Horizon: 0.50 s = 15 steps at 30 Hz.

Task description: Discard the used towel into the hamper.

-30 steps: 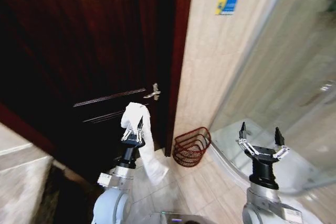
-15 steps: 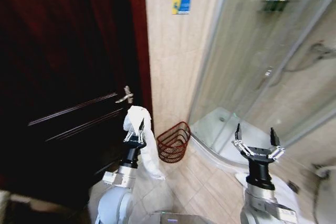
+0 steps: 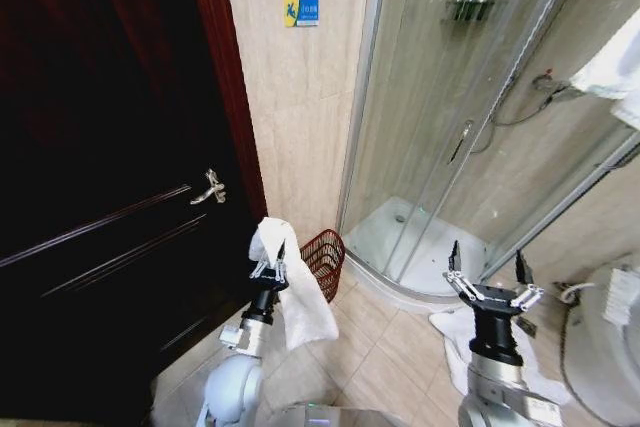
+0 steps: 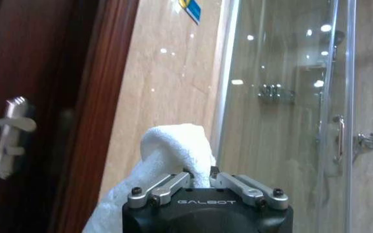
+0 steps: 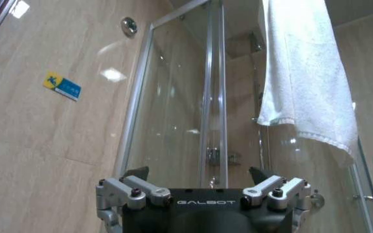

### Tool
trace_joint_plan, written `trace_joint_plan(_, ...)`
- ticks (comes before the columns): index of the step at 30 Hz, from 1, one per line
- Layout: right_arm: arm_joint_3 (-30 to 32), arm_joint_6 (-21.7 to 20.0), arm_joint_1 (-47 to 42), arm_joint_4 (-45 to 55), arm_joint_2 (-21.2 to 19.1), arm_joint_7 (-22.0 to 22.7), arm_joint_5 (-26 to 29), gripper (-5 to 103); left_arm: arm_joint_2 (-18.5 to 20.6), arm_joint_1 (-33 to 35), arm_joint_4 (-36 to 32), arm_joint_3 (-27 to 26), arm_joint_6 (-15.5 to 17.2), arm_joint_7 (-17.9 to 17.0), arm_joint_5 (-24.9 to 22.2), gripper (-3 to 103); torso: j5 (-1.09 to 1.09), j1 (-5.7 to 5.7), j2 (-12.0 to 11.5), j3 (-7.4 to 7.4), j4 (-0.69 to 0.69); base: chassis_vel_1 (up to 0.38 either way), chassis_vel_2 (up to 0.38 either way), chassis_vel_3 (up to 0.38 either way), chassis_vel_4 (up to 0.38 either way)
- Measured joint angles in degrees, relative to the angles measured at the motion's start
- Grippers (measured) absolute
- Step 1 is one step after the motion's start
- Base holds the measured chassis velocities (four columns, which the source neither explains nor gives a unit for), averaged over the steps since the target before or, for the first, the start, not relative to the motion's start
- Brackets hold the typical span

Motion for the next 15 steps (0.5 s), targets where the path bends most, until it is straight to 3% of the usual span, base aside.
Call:
trace_joint_plan(5, 0.44, 0.43, 0.13, -0.73, -0.21, 0.06, -0.14, 100, 1.09, -3.31, 2.86, 0.69, 0.41, 0.47, -1.69, 4, 0.00, 0.00, 0.00, 0.00, 0.00, 0.000, 0.000, 0.000, 0.000)
trace_joint_plan(15, -0.74, -0.47, 1.36, -1.11, -0.25, -0.08, -2.77, 100, 8.05, -12.31, 7.50, 0.81, 1.38, 0.53, -9.31, 4, 0.00, 0.00, 0.00, 0.00, 0.00, 0.000, 0.000, 0.000, 0.000)
